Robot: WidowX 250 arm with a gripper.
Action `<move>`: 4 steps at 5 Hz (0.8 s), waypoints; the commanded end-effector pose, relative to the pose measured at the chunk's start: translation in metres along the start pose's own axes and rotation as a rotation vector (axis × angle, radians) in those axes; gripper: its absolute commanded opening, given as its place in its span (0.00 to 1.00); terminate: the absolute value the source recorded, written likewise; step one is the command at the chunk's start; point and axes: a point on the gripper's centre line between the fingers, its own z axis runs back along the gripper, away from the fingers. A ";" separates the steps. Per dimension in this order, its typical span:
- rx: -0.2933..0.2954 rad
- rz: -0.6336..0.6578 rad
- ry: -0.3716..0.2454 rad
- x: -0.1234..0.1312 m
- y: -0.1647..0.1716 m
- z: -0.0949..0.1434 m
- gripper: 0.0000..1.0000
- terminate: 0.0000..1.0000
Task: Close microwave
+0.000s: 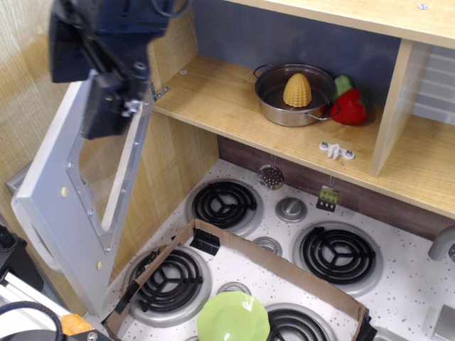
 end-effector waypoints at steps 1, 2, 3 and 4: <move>0.033 -0.052 0.002 -0.006 0.026 0.001 1.00 0.00; 0.068 -0.080 0.008 -0.012 0.037 -0.005 1.00 0.00; 0.068 -0.102 0.010 -0.016 0.049 -0.013 1.00 0.00; 0.089 -0.101 -0.006 -0.020 0.053 -0.021 1.00 0.00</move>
